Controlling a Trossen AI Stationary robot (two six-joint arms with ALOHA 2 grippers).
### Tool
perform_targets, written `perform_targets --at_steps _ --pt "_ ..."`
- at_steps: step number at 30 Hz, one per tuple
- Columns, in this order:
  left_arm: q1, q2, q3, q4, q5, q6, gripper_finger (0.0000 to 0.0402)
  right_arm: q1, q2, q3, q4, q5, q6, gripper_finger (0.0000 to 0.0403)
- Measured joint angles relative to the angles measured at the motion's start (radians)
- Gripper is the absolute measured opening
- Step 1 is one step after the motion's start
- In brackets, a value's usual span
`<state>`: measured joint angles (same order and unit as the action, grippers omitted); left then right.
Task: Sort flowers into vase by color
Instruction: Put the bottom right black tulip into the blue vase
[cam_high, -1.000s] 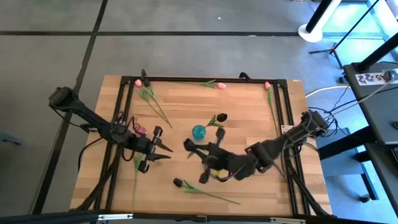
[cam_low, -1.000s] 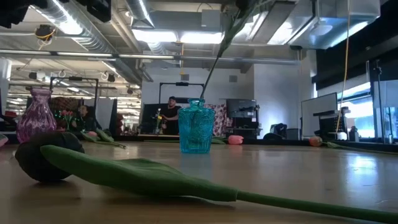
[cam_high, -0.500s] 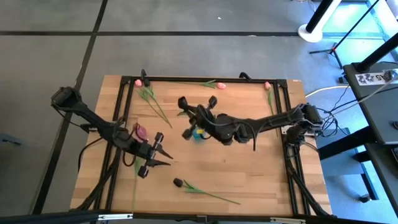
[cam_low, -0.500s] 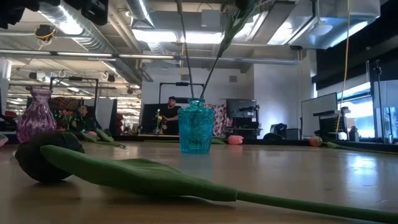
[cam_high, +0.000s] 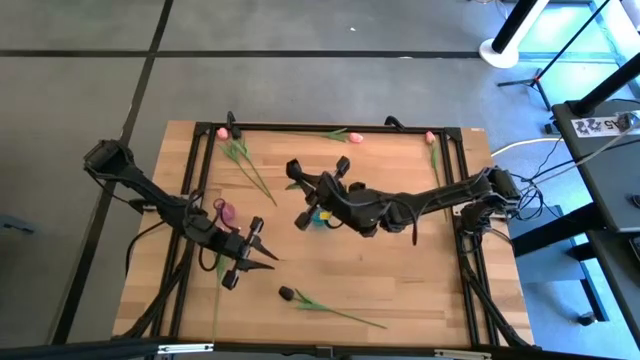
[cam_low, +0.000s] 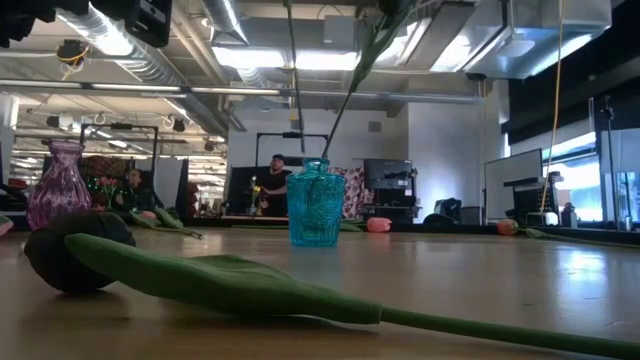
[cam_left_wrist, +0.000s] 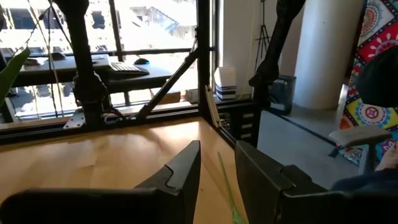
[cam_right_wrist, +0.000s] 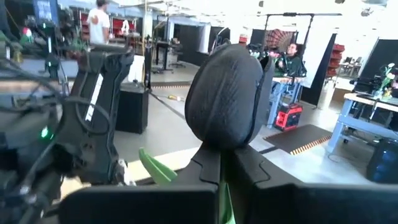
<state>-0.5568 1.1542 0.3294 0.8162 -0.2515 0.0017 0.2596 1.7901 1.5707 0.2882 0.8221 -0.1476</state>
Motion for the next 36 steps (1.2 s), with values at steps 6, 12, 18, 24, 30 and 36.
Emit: perform_targets --at_steps 6,12,18,24,30,36 --pt "0.000 0.000 0.000 0.000 0.000 0.006 0.0096 0.003 -0.003 0.000 -0.066 0.036 0.022 0.0010" --pt "-0.001 0.000 0.000 0.000 0.001 0.000 0.0096 0.002 0.022 0.000 -0.065 0.032 0.056 0.0011" --pt "-0.027 0.000 0.000 0.000 0.002 0.000 0.0096 0.002 0.028 0.000 -0.163 0.058 0.156 0.0016" --pt "-0.050 0.000 0.000 0.000 0.002 0.006 0.0096 0.002 0.028 0.000 -0.292 0.077 0.250 0.0059" --pt "-0.057 0.000 0.000 -0.017 0.001 0.003 0.0096 0.002 0.021 0.026 -0.358 0.077 0.249 0.0129" --pt "-0.087 -0.038 0.042 -0.173 -0.116 -0.033 0.0096 0.016 0.018 0.187 -0.654 0.076 0.311 0.0197"
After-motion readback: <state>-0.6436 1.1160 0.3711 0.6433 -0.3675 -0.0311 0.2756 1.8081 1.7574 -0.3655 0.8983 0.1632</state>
